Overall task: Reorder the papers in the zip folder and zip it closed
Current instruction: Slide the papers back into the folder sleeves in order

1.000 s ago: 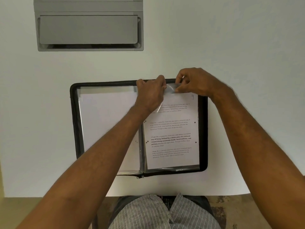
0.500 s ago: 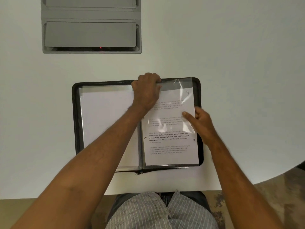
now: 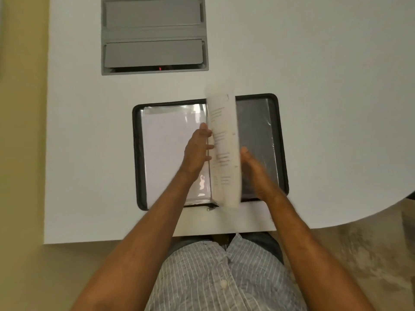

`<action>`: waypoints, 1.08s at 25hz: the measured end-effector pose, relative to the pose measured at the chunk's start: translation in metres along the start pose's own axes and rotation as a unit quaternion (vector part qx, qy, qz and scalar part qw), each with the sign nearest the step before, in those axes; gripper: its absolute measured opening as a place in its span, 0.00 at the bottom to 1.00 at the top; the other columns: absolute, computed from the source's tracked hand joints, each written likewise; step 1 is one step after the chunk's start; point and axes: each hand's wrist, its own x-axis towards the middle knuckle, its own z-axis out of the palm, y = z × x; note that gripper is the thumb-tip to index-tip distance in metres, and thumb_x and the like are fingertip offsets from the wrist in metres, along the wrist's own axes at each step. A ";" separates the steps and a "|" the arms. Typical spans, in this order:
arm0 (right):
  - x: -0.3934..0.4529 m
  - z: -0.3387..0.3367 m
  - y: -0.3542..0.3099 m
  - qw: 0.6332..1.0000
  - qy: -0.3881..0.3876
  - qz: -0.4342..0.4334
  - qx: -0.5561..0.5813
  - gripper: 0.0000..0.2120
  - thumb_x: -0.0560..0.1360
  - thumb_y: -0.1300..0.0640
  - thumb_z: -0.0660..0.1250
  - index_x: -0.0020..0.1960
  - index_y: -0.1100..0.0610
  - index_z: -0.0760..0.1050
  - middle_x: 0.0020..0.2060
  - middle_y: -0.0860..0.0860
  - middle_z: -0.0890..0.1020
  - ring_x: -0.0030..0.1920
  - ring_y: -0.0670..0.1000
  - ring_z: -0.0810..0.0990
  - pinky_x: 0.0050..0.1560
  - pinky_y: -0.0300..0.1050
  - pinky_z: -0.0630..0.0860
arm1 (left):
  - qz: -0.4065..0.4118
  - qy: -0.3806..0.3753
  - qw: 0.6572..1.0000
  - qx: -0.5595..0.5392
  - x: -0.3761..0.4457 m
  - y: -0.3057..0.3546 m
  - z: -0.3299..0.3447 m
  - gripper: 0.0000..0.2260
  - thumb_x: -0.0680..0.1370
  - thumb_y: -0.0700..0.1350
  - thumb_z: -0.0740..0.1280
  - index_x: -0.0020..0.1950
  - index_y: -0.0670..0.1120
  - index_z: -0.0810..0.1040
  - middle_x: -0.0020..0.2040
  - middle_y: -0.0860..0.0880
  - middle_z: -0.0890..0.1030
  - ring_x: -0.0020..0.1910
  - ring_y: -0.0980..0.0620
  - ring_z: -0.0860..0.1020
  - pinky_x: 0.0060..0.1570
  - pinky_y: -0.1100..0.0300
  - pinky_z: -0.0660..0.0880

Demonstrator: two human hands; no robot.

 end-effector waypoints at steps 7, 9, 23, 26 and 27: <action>0.013 0.112 0.032 0.976 -0.073 -0.007 -0.206 0.23 0.80 0.31 0.57 0.69 0.37 0.78 0.83 0.40 0.55 0.82 0.44 0.46 0.81 0.59 0.42 | -0.036 0.031 0.992 -0.113 -0.033 -0.014 -0.112 0.42 0.74 0.78 0.49 0.62 0.47 0.83 0.57 0.43 0.85 0.56 0.44 0.84 0.56 0.49 0.80; 0.020 0.127 0.049 0.965 -0.081 -0.007 -0.248 0.22 0.82 0.36 0.61 0.74 0.39 0.73 0.83 0.42 0.52 0.83 0.45 0.43 0.81 0.59 0.43 | -0.038 0.035 0.997 -0.063 -0.034 -0.023 -0.134 0.34 0.77 0.74 0.56 0.63 0.48 0.83 0.59 0.45 0.85 0.58 0.45 0.83 0.57 0.49 0.80; 0.010 0.044 0.085 0.950 0.112 -0.041 -0.288 0.13 0.85 0.54 0.62 0.68 0.48 0.76 0.61 0.46 0.80 0.57 0.44 0.80 0.57 0.37 0.79 | -0.070 0.269 0.923 0.265 0.011 -0.104 -0.159 0.07 0.82 0.45 0.67 0.49 0.41 0.78 0.50 0.42 0.80 0.52 0.42 0.79 0.52 0.53 0.74; 0.004 0.007 0.078 0.906 0.281 -0.083 -0.304 0.11 0.84 0.60 0.63 0.64 0.53 0.77 0.58 0.47 0.78 0.53 0.41 0.77 0.52 0.27 0.73 | -0.077 0.310 0.873 0.368 0.003 -0.105 -0.142 0.10 0.80 0.39 0.67 0.61 0.42 0.75 0.62 0.40 0.75 0.61 0.39 0.75 0.56 0.46 0.74; 0.003 -0.005 0.076 0.890 0.334 -0.090 -0.297 0.11 0.83 0.61 0.64 0.64 0.54 0.77 0.58 0.47 0.77 0.55 0.42 0.76 0.56 0.29 0.72 | -0.043 0.307 0.856 0.414 -0.002 -0.104 -0.129 0.13 0.79 0.39 0.67 0.63 0.44 0.74 0.63 0.40 0.73 0.62 0.39 0.73 0.57 0.44 0.74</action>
